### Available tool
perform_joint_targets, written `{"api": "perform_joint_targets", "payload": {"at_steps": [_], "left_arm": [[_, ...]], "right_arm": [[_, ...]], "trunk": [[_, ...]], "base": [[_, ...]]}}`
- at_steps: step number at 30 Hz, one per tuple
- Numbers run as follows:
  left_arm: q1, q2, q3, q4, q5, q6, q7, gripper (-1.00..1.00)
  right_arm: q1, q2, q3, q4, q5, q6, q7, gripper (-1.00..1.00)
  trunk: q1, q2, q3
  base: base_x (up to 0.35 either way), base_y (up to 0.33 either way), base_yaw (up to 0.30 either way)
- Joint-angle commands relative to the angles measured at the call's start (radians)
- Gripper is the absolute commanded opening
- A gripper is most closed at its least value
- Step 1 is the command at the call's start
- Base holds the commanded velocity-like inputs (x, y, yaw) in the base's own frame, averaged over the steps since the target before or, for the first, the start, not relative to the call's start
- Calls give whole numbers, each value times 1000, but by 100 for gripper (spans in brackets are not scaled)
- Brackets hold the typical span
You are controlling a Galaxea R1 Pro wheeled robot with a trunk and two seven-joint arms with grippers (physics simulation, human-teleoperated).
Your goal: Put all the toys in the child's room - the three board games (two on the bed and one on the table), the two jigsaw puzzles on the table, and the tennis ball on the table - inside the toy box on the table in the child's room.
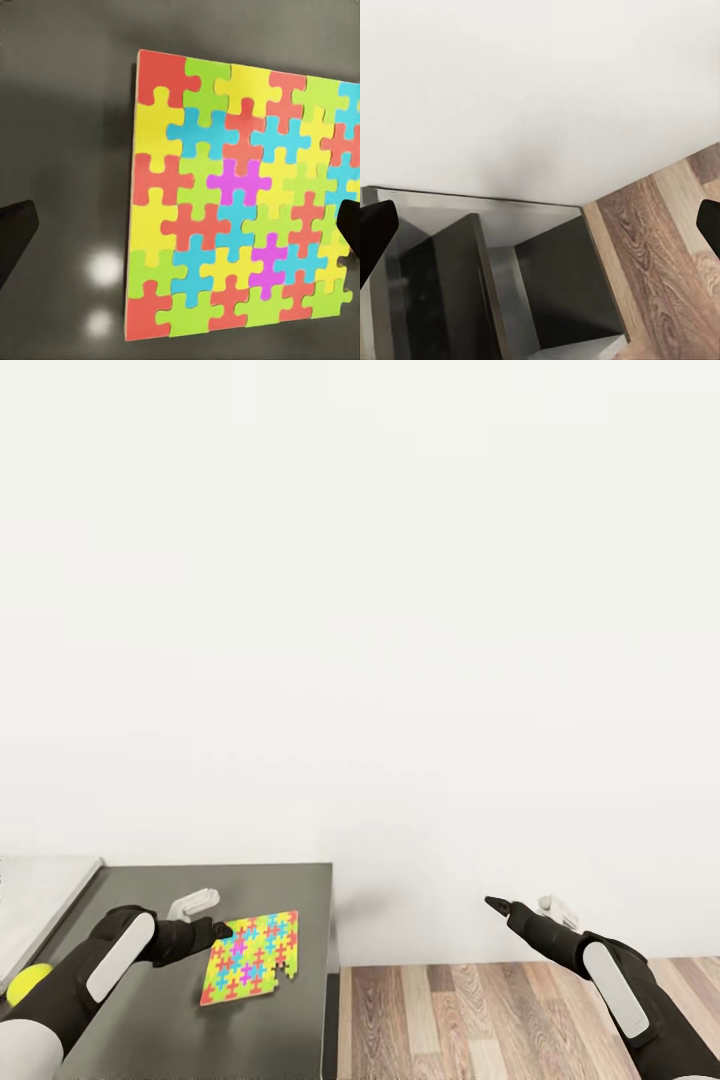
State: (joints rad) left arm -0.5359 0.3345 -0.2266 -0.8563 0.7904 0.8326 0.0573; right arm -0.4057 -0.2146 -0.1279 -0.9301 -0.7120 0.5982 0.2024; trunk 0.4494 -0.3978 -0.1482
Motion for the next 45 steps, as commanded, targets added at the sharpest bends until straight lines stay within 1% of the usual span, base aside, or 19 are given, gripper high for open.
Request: {"api": "perform_joint_targets", "payload": {"at_steps": [1, 23, 45], "left_arm": [[-1, 1, -4, -2, 7, 2, 6, 100], [-1, 6, -2, -9, 7, 0, 6, 100], [-1, -1, -2, -12, 8, 0, 6, 100]], "right_arm": [[-1, 1, -3, -1, -1, 6, 3, 100], [-1, 1, -1, 2, 0, -6, 3, 100], [-1, 1, -3, 3, 0, -13, 4, 100]], "trunk": [[1, -2, -4], [1, -2, -39], [1, -2, -73]], "base": [[0, 0, 63], [0, 0, 67], [0, 0, 65]]}}
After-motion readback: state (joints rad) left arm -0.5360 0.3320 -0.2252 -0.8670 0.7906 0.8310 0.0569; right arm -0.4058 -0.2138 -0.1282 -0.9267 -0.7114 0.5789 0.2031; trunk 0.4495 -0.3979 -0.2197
